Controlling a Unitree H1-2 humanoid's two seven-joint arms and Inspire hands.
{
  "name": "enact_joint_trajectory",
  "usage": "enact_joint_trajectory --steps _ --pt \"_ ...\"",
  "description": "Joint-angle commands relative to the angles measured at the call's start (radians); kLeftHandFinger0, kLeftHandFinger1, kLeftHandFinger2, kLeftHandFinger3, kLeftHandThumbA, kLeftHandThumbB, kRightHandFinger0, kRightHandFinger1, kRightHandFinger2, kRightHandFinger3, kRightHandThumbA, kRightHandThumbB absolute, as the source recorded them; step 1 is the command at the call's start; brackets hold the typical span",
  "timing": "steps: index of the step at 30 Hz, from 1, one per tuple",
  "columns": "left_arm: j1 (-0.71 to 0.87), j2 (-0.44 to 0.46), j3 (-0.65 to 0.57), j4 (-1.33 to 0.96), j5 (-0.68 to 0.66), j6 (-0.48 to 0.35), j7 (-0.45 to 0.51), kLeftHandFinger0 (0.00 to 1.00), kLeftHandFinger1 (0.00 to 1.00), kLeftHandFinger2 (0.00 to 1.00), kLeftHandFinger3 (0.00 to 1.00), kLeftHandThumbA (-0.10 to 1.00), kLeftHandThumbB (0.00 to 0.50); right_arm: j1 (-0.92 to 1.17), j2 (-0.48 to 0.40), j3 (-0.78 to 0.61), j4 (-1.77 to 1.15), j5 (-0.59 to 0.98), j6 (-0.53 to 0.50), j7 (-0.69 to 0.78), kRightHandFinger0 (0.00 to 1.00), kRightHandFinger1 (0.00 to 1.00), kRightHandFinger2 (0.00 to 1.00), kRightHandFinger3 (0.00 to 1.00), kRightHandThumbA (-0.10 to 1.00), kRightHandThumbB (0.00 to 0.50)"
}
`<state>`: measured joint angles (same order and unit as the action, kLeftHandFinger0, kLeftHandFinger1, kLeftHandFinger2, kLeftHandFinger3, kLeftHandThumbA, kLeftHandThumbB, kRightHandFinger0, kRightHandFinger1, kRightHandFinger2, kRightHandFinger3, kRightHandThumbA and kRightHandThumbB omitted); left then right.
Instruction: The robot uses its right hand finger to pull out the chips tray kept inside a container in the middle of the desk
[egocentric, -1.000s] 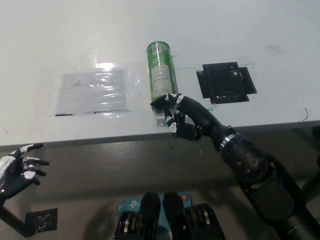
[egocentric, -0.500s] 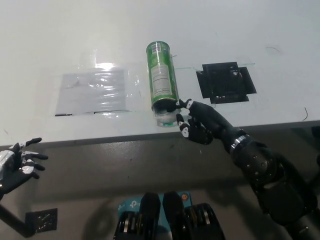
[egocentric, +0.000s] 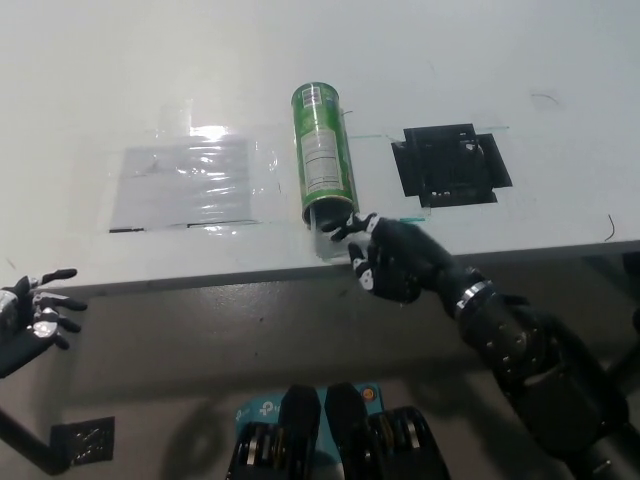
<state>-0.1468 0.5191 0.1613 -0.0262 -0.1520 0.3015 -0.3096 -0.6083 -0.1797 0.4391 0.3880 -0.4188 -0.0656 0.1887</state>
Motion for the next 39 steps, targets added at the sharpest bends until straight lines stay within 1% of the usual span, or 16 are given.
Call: enact_joint_trajectory --steps 1,2,4,5,7,9,11,12,16,18,21,24,26,27,36,39 --pt "-0.036 0.045 0.008 -0.017 -0.013 -0.014 -0.024 0.45 0.49 0.57 0.79 -0.10 0.070 -0.008 0.023 0.024 0.025 -0.041 -0.088 -0.030 0.30 0.35 0.73 0.78 -0.10 0.146" --pt "-0.040 0.046 0.009 -0.018 -0.016 -0.011 -0.026 0.45 0.50 0.58 0.80 -0.10 0.072 -0.007 0.027 0.025 0.029 -0.042 -0.095 -0.032 0.32 0.35 0.73 0.78 -0.10 0.148" --pt "-0.047 0.045 0.013 -0.017 -0.025 -0.009 -0.031 0.46 0.50 0.58 0.79 -0.10 0.069 -0.006 0.033 0.026 0.044 -0.042 -0.121 -0.044 0.41 0.45 0.72 0.77 -0.10 0.157" --pt "-0.047 0.045 0.013 -0.018 -0.023 -0.009 -0.031 0.46 0.50 0.58 0.79 -0.10 0.068 -0.006 0.034 0.026 0.046 -0.044 -0.128 -0.047 0.41 0.46 0.71 0.76 -0.10 0.156" --pt "-0.051 0.044 0.015 -0.015 -0.022 -0.008 -0.030 0.44 0.48 0.57 0.78 -0.10 0.080 0.003 0.043 0.025 0.046 -0.047 -0.119 -0.049 0.34 0.42 0.73 0.76 -0.10 0.139" --pt "-0.051 0.044 0.018 -0.006 -0.029 -0.018 -0.036 0.44 0.48 0.57 0.77 -0.10 0.085 0.011 0.042 0.026 0.046 -0.053 -0.119 -0.054 0.41 0.48 0.74 0.77 -0.10 0.137" --pt "-0.053 0.044 0.017 -0.008 -0.026 -0.013 -0.035 0.44 0.49 0.57 0.76 -0.10 0.093 0.021 0.040 0.022 0.041 -0.056 -0.115 -0.059 0.38 0.45 0.75 0.77 -0.10 0.144" --pt "-0.053 0.047 0.014 -0.011 -0.019 -0.012 -0.034 0.43 0.48 0.57 0.76 -0.10 0.081 0.042 0.040 0.011 0.008 -0.042 -0.080 -0.045 0.25 0.35 0.77 0.78 -0.10 0.144" --pt "-0.054 0.047 0.017 -0.013 -0.023 -0.014 -0.035 0.44 0.48 0.56 0.77 -0.10 0.080 0.059 0.035 0.006 -0.010 -0.044 -0.078 -0.043 0.19 0.31 0.75 0.80 -0.10 0.140" --pt "-0.054 0.044 0.021 -0.013 -0.034 -0.013 -0.037 0.44 0.48 0.57 0.77 -0.10 0.084 0.072 0.031 0.002 -0.029 -0.036 -0.079 -0.038 0.23 0.35 0.74 0.80 -0.10 0.142" --pt "-0.056 0.048 0.018 -0.013 -0.022 -0.004 -0.030 0.43 0.47 0.56 0.77 -0.10 0.074 0.105 0.024 -0.010 -0.087 -0.029 -0.034 -0.020 0.13 0.28 0.72 0.79 -0.10 0.136" --pt "-0.057 0.047 0.018 -0.010 -0.027 -0.011 -0.033 0.43 0.46 0.55 0.77 -0.10 0.074 0.133 0.021 -0.020 -0.144 -0.031 0.015 -0.004 0.12 0.27 0.71 0.79 -0.10 0.140" --pt "-0.056 0.048 0.018 -0.013 -0.023 -0.007 -0.030 0.43 0.46 0.56 0.77 -0.10 0.075 0.143 0.023 -0.027 -0.143 -0.019 -0.006 -0.012 0.09 0.24 0.70 0.78 -0.10 0.150" --pt "-0.053 0.044 0.022 -0.016 -0.033 -0.002 -0.031 0.43 0.47 0.56 0.77 -0.10 0.070 0.156 0.019 -0.025 -0.169 -0.028 0.014 -0.003 0.04 0.19 0.74 0.80 -0.10 0.142" --pt "-0.050 0.047 0.022 -0.010 -0.029 -0.020 -0.033 0.44 0.47 0.56 0.76 -0.10 0.086 0.183 0.026 -0.038 -0.187 -0.015 0.008 0.001 0.05 0.20 0.73 0.80 -0.10 0.142" --pt "-0.050 0.045 0.021 -0.021 -0.023 -0.001 -0.025 0.43 0.46 0.55 0.76 -0.10 0.077 0.190 0.029 -0.040 -0.187 -0.008 0.000 0.000 0.01 0.17 0.73 0.79 -0.10 0.142"
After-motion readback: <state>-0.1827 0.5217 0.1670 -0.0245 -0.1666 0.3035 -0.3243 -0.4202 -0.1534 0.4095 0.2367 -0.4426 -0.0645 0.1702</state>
